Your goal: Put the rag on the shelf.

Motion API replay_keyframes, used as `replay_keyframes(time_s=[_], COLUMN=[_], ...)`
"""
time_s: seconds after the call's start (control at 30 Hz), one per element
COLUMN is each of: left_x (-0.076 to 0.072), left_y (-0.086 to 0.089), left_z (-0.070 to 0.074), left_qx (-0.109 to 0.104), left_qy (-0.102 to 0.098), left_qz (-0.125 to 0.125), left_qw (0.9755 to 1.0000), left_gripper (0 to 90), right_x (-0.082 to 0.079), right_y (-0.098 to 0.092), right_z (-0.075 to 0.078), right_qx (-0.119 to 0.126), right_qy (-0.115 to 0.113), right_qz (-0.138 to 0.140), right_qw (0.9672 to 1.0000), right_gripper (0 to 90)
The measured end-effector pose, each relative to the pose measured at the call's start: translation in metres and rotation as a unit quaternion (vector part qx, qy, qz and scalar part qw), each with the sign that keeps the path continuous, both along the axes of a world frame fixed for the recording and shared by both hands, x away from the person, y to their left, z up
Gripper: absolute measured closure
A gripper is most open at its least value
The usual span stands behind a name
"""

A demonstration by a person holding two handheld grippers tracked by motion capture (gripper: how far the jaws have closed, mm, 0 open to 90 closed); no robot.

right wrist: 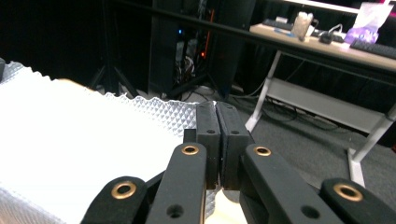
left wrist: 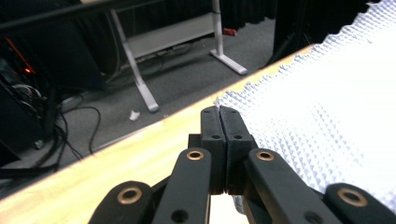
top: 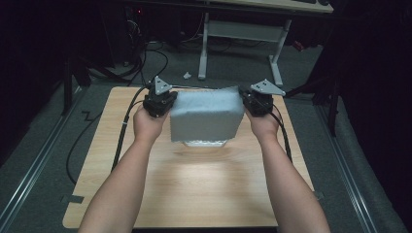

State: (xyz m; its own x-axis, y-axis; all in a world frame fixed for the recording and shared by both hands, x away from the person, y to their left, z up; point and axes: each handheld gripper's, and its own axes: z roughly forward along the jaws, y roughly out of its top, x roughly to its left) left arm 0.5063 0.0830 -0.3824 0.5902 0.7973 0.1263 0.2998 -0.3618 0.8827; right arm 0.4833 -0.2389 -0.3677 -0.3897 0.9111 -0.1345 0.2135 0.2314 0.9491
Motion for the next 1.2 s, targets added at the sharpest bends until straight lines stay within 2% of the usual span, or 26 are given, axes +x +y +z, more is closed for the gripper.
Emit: replay_keyframes(time_s=[0.17, 0.4, 0.5, 0.53, 0.6, 0.7, 0.77, 0.93, 1.1, 1.2], left_x=[-0.004, -0.017, -0.025, -0.027, -0.030, -0.034, -0.036, -0.037, -0.037, -0.038], left_y=[-0.002, 0.002, 0.005, 0.005, 0.007, 0.008, 0.007, 0.008, 0.009, 0.009], left_z=[-0.012, -0.030, -0.041, -0.044, -0.049, -0.055, -0.057, -0.062, -0.072, -0.080], left_qx=[0.013, 0.001, -0.008, -0.009, -0.024, -0.032, -0.038, -0.047, -0.044, -0.049], left_qy=[0.007, 0.021, 0.025, 0.030, 0.032, 0.040, 0.040, 0.044, 0.057, 0.064], left_qz=[-0.012, -0.027, -0.035, -0.036, -0.038, -0.041, -0.044, -0.049, -0.050, -0.049], left_qw=[0.9998, 0.9994, 0.9990, 0.9989, 0.9985, 0.9978, 0.9975, 0.9967, 0.9962, 0.9955], left_gripper=[89.2, 89.2, 89.2, 89.2, 89.2, 89.2, 89.1, 89.0, 88.9, 88.9], right_x=[0.001, -0.008, -0.016, -0.017, -0.021, -0.024, -0.026, -0.031, -0.031, -0.030], right_y=[-0.001, -0.003, -0.003, -0.002, -0.001, -0.002, -0.002, 0.000, 0.000, 0.002], right_z=[-0.015, -0.036, -0.043, -0.046, -0.051, -0.056, -0.059, -0.065, -0.075, -0.080], right_qx=[-0.011, -0.013, -0.005, -0.011, -0.017, -0.016, -0.017, -0.024, -0.023, -0.027], right_qy=[0.019, 0.041, 0.042, 0.044, 0.047, 0.051, 0.059, 0.057, 0.070, 0.074], right_qz=[-0.004, 0.001, 0.010, 0.013, 0.014, 0.017, 0.016, 0.021, 0.018, 0.020], right_qw=[0.9997, 0.9991, 0.9991, 0.9989, 0.9987, 0.9984, 0.9980, 0.9978, 0.9971, 0.9967], right_gripper=[89.5, 89.5, 89.5, 89.5, 89.6, 89.6, 89.5, 89.5, 89.5, 89.5])
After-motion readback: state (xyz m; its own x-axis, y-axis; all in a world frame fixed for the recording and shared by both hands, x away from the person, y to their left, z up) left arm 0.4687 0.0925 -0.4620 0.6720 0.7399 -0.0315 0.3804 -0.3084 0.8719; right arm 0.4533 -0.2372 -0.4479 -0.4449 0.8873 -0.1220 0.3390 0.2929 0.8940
